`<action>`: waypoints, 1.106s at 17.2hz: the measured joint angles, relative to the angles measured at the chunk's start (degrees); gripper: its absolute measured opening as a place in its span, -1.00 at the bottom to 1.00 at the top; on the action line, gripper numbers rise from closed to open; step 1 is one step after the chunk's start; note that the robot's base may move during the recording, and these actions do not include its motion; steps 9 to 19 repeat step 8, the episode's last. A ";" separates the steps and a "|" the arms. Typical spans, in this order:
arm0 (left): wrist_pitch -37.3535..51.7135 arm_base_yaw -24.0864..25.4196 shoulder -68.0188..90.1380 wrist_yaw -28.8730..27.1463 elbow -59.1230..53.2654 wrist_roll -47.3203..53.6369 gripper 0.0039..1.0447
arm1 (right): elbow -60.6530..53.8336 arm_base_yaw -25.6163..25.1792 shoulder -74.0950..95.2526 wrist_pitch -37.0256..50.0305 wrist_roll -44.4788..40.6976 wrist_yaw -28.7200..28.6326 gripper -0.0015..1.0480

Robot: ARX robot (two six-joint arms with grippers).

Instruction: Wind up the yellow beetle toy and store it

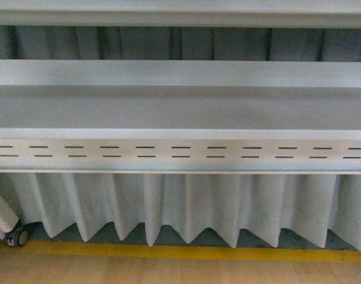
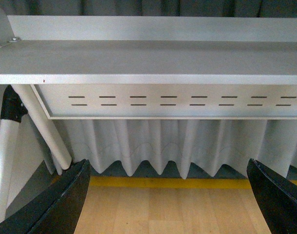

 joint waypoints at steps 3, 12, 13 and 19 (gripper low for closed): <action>0.00 0.00 0.00 0.00 0.00 0.00 0.88 | 0.00 0.00 0.00 0.00 0.00 0.00 0.87; 0.00 0.00 0.00 0.00 0.00 0.00 0.88 | 0.00 0.00 0.00 0.00 0.00 0.00 0.87; 0.00 0.00 0.00 0.00 0.00 0.00 0.88 | 0.00 0.00 0.00 0.00 0.00 0.00 0.87; 0.00 0.00 0.00 0.00 0.00 0.00 0.88 | 0.00 0.00 0.00 0.00 0.00 0.00 0.87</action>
